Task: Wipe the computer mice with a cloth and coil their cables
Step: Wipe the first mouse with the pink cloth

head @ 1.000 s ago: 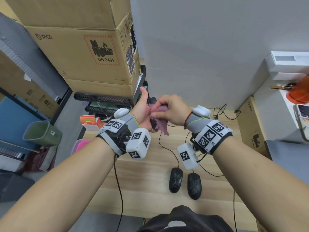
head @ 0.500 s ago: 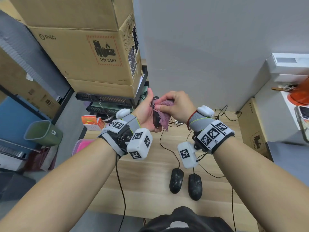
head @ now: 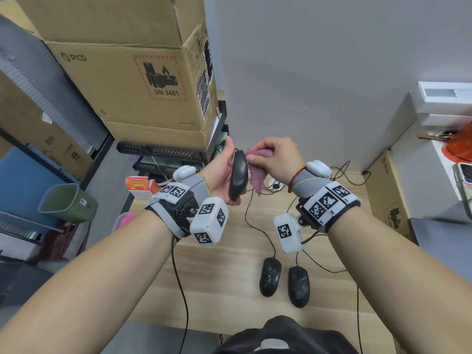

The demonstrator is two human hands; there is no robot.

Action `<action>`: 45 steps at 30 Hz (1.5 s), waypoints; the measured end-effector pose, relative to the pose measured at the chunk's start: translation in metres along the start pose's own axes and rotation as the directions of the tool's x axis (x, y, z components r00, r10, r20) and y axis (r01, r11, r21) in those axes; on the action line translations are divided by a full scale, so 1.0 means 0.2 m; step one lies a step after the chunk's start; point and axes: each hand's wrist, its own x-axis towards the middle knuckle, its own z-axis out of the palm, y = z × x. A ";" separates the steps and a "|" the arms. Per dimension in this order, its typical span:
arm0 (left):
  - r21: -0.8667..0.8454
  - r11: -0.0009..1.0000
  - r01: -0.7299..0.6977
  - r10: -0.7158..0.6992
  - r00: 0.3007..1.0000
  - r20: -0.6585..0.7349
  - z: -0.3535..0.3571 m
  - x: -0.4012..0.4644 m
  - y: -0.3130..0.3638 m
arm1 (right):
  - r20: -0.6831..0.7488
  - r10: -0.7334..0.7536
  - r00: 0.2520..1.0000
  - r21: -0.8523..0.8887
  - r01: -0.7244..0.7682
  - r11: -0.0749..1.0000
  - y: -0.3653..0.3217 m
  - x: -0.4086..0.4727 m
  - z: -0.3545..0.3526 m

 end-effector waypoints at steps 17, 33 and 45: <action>0.006 1.000 0.023 -0.022 0.990 -0.140 0.00 0.07 0.00 | 0.029 -0.052 0.998 0.117 0.048 0.992 -0.04 0.02 -0.01; -0.008 1.000 -0.014 0.012 0.979 -0.203 -0.01 0.12 -0.04 | 0.071 -0.024 0.997 -0.068 0.029 0.997 -0.08 -0.02 0.00; -0.176 0.984 -0.024 -0.014 0.978 -0.210 -0.08 0.12 -0.03 | 0.321 -0.064 0.945 -0.189 0.130 0.973 -0.03 -0.06 -0.01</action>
